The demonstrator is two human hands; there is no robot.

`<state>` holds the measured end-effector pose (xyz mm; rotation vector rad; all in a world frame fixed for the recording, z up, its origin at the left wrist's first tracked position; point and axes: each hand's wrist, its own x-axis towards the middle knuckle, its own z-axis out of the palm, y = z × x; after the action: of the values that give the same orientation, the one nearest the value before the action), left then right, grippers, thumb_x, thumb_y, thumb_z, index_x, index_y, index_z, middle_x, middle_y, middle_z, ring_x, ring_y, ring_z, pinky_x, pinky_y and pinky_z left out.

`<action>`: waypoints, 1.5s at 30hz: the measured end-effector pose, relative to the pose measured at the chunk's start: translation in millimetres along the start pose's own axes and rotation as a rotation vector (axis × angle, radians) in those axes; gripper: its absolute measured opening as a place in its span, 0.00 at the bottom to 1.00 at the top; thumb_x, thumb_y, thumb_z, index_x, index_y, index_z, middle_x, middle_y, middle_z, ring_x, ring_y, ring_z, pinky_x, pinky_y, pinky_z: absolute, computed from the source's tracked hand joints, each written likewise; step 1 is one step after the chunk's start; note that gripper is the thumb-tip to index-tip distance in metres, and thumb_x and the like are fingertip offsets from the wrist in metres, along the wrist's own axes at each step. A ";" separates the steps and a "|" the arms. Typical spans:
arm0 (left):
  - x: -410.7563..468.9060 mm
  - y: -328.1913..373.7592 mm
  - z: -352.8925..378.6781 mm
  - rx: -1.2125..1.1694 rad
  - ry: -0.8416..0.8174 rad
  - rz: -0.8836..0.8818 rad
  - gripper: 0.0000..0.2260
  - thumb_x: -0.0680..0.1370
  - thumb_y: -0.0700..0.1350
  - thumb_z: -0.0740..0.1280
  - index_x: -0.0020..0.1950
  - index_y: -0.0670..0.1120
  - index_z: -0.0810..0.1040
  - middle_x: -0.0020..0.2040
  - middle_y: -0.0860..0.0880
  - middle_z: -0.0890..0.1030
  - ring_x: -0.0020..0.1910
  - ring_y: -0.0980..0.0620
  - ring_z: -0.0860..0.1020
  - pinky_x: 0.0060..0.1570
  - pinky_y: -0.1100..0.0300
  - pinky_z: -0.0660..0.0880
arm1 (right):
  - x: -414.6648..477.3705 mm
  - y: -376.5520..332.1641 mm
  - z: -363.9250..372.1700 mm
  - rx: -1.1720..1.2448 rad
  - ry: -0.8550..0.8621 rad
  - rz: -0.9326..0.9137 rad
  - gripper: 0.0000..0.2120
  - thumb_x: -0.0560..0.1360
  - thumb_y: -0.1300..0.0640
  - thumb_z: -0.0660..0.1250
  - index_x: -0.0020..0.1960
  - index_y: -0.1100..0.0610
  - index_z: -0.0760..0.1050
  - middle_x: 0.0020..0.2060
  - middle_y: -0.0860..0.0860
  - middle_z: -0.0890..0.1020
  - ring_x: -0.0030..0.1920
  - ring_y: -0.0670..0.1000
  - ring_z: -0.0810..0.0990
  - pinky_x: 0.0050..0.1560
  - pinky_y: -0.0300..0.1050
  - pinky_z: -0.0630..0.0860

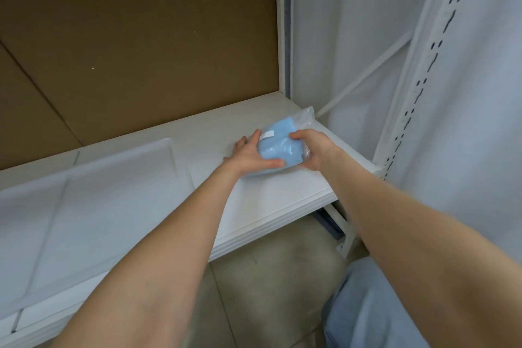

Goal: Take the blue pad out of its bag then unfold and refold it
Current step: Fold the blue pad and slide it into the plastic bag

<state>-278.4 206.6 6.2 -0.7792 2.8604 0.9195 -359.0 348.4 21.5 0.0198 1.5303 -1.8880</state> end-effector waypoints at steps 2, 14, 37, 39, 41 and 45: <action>-4.3 14.6 -3.0 -0.277 0.104 -0.020 0.53 0.59 0.71 0.68 0.78 0.52 0.52 0.75 0.47 0.61 0.74 0.47 0.60 0.72 0.49 0.61 | -7.1 -2.5 -3.3 0.029 -0.001 -0.043 0.17 0.76 0.66 0.62 0.65 0.64 0.71 0.58 0.62 0.79 0.44 0.58 0.81 0.39 0.50 0.80; -54.3 95.1 12.3 -0.833 -0.038 -0.036 0.29 0.76 0.56 0.67 0.73 0.51 0.61 0.66 0.50 0.70 0.63 0.45 0.72 0.52 0.51 0.74 | -89.5 -26.6 -48.3 0.049 0.084 -0.149 0.11 0.78 0.62 0.59 0.58 0.61 0.73 0.42 0.57 0.81 0.39 0.55 0.80 0.40 0.49 0.77; -174.6 207.5 161.5 -0.683 -0.367 0.078 0.16 0.79 0.43 0.65 0.65 0.39 0.72 0.60 0.40 0.78 0.52 0.42 0.79 0.45 0.53 0.78 | -205.2 45.7 -239.1 -0.040 0.253 0.035 0.20 0.76 0.60 0.62 0.66 0.62 0.70 0.52 0.59 0.81 0.46 0.59 0.81 0.44 0.51 0.77; -176.8 209.9 174.1 -0.674 -0.363 0.064 0.14 0.79 0.41 0.65 0.64 0.38 0.72 0.59 0.40 0.79 0.52 0.43 0.79 0.46 0.53 0.78 | -209.2 52.7 -245.9 -0.087 0.281 0.064 0.17 0.76 0.59 0.63 0.64 0.61 0.70 0.49 0.58 0.81 0.44 0.58 0.80 0.43 0.52 0.77; -178.1 211.9 186.0 -0.648 -0.360 0.048 0.13 0.79 0.39 0.65 0.63 0.38 0.73 0.59 0.39 0.79 0.51 0.43 0.80 0.45 0.54 0.78 | -211.5 61.1 -251.7 -0.125 0.339 0.080 0.16 0.75 0.57 0.67 0.60 0.60 0.72 0.48 0.57 0.81 0.46 0.58 0.81 0.48 0.55 0.78; -177.9 213.8 213.4 -0.552 -0.405 -0.002 0.12 0.80 0.39 0.62 0.63 0.38 0.72 0.59 0.39 0.79 0.47 0.46 0.79 0.45 0.54 0.78 | -206.3 83.9 -270.0 -0.140 0.490 0.001 0.17 0.71 0.59 0.75 0.55 0.66 0.76 0.45 0.58 0.82 0.40 0.55 0.82 0.42 0.48 0.80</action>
<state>-248.7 554.7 -22.3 -0.5327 2.2730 1.6774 -267.4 679.5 -45.0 0.4485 1.9795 -1.8549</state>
